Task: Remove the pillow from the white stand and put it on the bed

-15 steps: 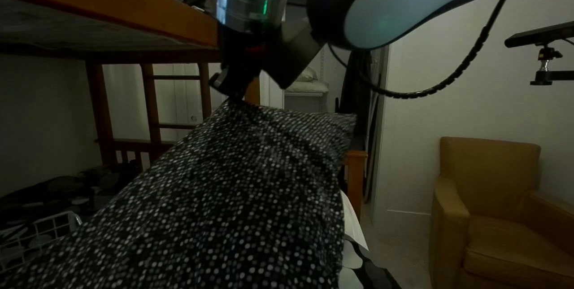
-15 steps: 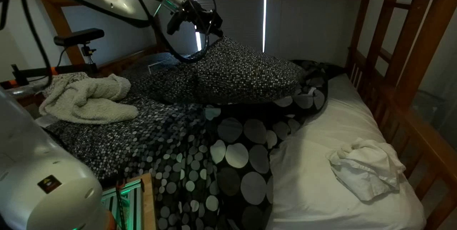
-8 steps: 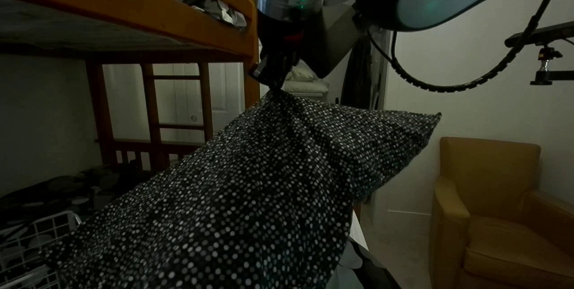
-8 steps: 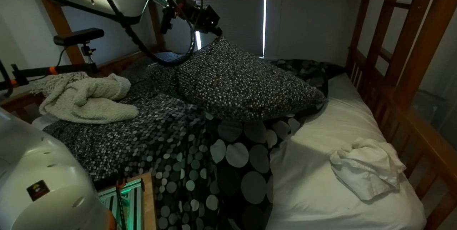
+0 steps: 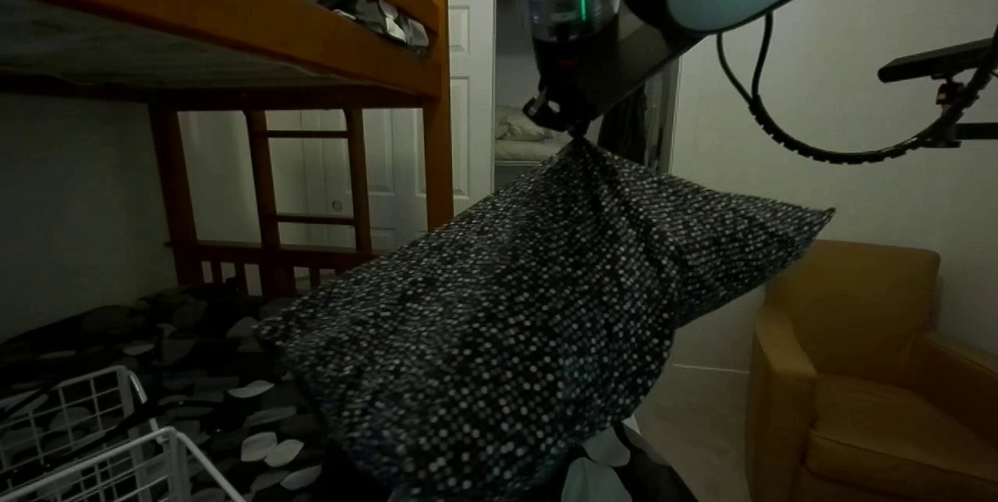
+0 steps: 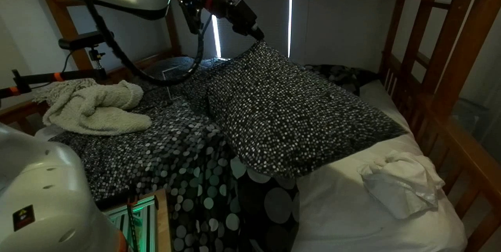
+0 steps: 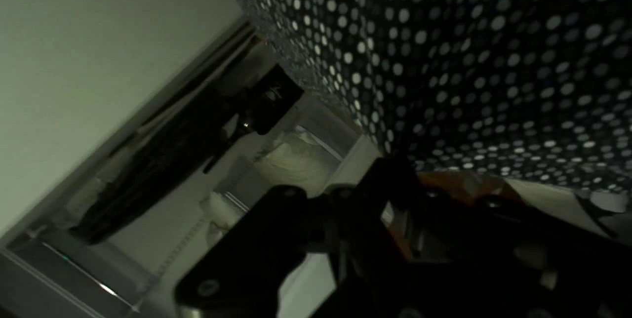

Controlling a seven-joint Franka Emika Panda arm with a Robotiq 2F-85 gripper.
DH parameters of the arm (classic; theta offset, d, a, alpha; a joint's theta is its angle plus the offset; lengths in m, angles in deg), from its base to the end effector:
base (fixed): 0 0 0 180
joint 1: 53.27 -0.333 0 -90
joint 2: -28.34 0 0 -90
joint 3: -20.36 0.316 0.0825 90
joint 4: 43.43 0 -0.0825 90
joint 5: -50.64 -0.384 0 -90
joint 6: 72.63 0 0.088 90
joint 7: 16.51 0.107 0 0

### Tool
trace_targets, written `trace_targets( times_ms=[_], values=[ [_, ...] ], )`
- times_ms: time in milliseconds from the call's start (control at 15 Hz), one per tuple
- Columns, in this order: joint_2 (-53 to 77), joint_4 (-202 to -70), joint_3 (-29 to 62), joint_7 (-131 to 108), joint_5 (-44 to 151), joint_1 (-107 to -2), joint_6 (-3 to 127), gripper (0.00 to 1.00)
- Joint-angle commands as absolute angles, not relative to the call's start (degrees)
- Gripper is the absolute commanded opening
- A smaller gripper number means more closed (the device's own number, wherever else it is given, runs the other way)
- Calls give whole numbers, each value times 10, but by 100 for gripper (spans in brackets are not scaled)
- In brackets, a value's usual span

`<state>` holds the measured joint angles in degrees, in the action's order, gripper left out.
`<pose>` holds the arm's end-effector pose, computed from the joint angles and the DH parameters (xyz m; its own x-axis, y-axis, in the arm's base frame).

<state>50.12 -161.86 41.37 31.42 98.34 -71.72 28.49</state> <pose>0.3760 0.2599 0.6190 0.7847 0.1972 0.5876 -0.2246 -0.7932 0.5661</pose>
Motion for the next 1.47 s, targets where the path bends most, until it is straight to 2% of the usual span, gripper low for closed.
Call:
trace_targets(
  times_ms=[0,67,133,333,400,467,733,1133,1200,1267,1400],
  values=[
    [548,-1594,401,316,993,-671,222,2],
    [527,-1611,411,314,981,-685,252,2],
    [533,-1609,407,309,980,-677,249,6],
    [520,-1612,411,312,978,-678,248,6],
    [498,-1599,424,354,976,-667,219,2],
    [488,-1592,431,391,987,-655,193,2],
    [492,-1591,383,434,1030,-621,183,2],
    [384,-1456,337,517,1148,-558,154,2],
    [430,-1497,325,473,1130,-575,185,31],
    [416,-1485,320,477,1133,-573,184,7],
    [410,-1483,319,476,1133,-576,184,21]
  ],
)
